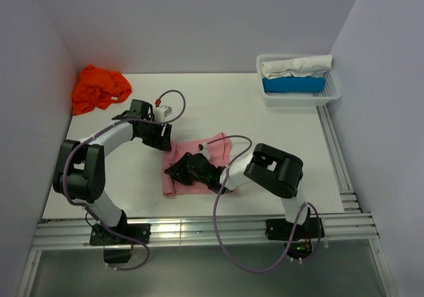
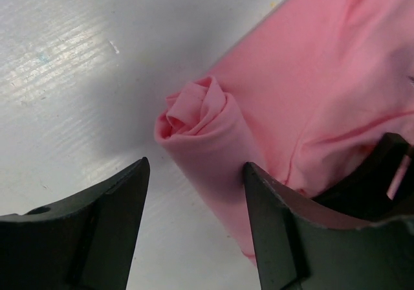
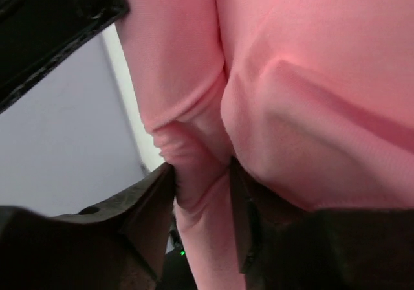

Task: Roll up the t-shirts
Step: Roll the tshirt

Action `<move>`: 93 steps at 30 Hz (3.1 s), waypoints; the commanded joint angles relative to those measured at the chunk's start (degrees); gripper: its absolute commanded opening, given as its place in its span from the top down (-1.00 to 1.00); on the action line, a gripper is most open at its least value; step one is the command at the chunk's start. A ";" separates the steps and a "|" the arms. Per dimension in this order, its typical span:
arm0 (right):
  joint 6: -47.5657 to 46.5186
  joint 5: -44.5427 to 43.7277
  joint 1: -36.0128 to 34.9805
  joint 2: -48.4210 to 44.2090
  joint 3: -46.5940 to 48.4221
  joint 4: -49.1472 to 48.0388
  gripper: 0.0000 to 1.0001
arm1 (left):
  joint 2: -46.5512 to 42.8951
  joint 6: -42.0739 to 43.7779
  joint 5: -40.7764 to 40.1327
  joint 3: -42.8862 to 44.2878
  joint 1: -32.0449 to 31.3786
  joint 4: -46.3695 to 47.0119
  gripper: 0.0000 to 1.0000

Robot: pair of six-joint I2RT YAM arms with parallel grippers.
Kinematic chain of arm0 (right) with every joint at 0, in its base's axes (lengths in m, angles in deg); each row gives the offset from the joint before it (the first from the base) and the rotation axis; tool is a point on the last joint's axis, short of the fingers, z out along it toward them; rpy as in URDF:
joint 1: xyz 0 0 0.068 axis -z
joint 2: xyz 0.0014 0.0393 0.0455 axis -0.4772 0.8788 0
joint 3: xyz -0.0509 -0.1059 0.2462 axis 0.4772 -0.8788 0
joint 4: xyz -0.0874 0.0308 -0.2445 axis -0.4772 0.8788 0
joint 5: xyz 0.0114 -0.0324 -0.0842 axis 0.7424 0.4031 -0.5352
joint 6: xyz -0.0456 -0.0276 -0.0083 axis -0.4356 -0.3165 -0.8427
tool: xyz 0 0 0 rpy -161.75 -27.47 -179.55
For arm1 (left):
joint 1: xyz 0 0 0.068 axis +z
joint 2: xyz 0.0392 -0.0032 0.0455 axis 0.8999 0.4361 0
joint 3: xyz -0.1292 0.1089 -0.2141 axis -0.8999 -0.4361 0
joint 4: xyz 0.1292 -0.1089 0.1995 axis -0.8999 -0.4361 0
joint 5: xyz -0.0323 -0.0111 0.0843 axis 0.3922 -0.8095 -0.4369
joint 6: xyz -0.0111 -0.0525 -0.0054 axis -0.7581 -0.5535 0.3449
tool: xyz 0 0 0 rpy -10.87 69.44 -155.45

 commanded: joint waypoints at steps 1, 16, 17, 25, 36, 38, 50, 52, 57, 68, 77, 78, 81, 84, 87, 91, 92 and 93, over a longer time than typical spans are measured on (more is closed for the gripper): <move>-3.09 -6.51 -1.56 -4.69 4.02 14.95 0.03 | 2.63 -1.76 -4.21 1.79 -0.87 2.97 -0.30; -9.95 -23.31 -10.36 0.74 36.11 67.80 -0.07 | 5.01 -2.55 -10.19 4.52 -4.47 2.80 -0.28; -9.69 -22.70 -10.62 1.35 36.64 69.73 -0.06 | 5.10 -2.55 -10.19 4.78 -4.65 2.71 -0.28; -7.58 -20.15 -12.03 3.03 34.72 71.94 0.37 | 6.07 -2.02 -11.34 5.93 -5.00 2.09 -0.28; -4.68 -16.37 -12.56 0.83 25.67 63.16 0.61 | 5.89 -1.85 -9.15 9.00 -5.00 -0.01 -0.42; -4.41 -15.41 -12.56 0.92 24.70 61.76 0.61 | 6.07 -1.67 -8.09 10.67 -4.91 -0.98 -0.45; -3.09 -13.82 -12.21 -0.22 20.48 58.51 0.56 | 4.49 0.44 3.76 16.38 -1.85 -6.78 -0.65; -3.53 -12.86 -11.86 -0.92 18.38 56.49 0.56 | 4.31 1.75 6.32 16.73 -0.44 -8.18 -0.64; -4.94 -10.39 -10.27 -2.33 13.63 48.31 0.56 | 1.95 7.10 9.84 13.67 3.52 -10.38 -0.64; -4.86 -5.82 -8.25 -3.12 6.51 34.87 0.56 | 2.64 8.01 13.01 3.55 4.05 -4.51 -0.53; -4.41 -7.31 -7.63 -5.49 3.68 33.61 0.33 | 3.88 0.28 2.14 0.48 0.99 2.87 -0.35; -4.76 -7.83 -7.55 -5.76 4.39 34.93 0.28 | 3.61 -0.43 0.46 -0.05 0.46 3.58 -0.34; -5.91 -11.00 -7.81 -6.73 8.08 42.22 0.09 | 2.47 -1.75 -3.41 -1.19 -1.39 4.99 -0.34; -6.43 -14.60 -8.16 -7.95 11.50 48.90 0.03 | 2.12 -2.37 -5.44 -1.11 -1.92 5.17 -0.34; -7.14 -18.12 -8.77 -9.01 16.33 56.19 0.00 | 1.68 -2.64 -5.97 -1.55 -2.10 5.34 -0.35; -8.28 -23.21 -10.35 -6.74 27.40 71.89 0.00 | 1.32 -2.64 -6.59 -1.63 -2.54 5.43 -0.35; -8.37 -24.00 -10.71 -6.03 31.86 74.12 0.00 | 1.24 -2.72 -6.59 -1.63 -2.71 5.43 -0.35; -8.89 -25.49 -10.89 -5.24 33.82 76.14 0.00 | 1.24 -2.72 -6.68 -1.63 -2.80 5.43 -0.35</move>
